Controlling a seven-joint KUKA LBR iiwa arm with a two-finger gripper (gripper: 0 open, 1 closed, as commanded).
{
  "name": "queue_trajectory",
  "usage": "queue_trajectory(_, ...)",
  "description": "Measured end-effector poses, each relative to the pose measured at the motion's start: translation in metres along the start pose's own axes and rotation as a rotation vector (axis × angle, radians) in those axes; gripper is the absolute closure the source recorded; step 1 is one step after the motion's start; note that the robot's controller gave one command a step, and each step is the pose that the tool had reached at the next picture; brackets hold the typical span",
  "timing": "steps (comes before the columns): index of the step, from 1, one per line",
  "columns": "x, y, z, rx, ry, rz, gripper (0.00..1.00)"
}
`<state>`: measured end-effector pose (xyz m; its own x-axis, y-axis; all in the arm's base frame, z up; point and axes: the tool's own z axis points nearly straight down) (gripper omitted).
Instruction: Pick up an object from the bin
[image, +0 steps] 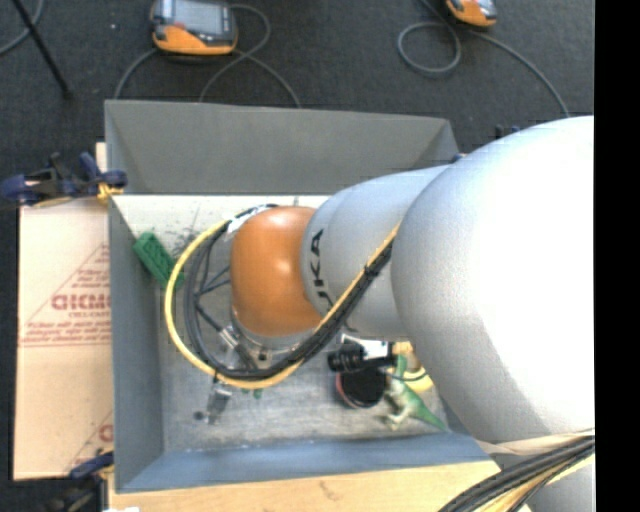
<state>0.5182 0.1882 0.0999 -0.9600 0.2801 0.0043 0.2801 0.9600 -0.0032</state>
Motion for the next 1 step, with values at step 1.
queue_trajectory(1, 0.0038, -0.0349, -0.0007, -0.004, -0.008, -0.103, 0.0)
